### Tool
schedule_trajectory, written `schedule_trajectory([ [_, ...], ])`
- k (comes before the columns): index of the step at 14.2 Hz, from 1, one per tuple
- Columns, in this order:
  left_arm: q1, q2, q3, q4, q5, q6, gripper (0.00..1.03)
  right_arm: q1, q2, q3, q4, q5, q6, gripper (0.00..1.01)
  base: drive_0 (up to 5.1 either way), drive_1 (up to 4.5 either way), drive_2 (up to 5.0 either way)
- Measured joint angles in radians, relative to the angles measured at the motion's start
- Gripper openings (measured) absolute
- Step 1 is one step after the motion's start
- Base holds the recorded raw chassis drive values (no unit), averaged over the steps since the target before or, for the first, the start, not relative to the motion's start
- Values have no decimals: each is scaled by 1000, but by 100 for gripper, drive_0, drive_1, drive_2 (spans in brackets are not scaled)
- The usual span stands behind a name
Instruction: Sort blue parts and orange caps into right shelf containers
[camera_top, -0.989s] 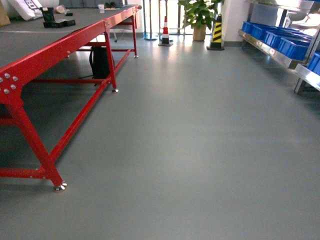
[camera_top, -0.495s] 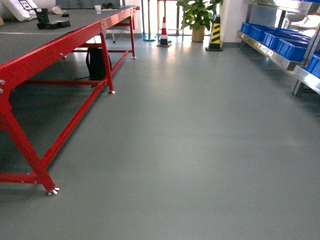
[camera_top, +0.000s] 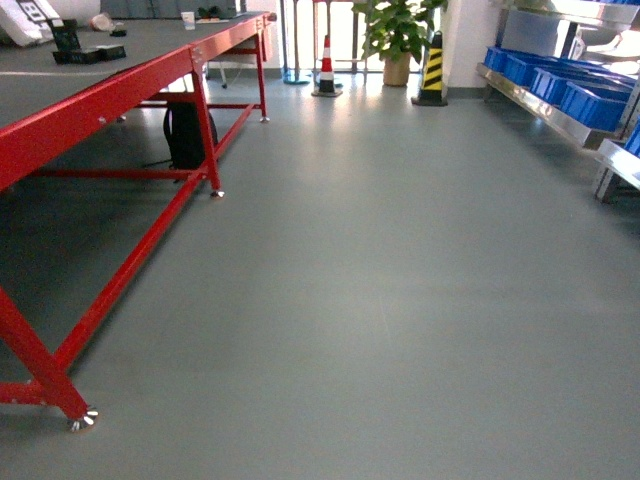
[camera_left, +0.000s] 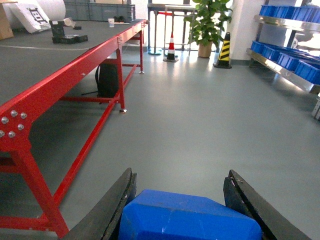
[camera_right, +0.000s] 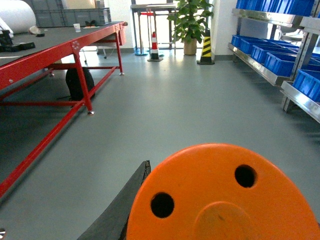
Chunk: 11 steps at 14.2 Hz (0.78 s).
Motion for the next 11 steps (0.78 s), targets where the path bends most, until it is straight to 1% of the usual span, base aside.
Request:
schedule_trajectory([
  [11, 0, 2, 0, 0, 0, 0, 45, 0, 0, -1, 4, -1, 0, 43, 2, 435, -431],
])
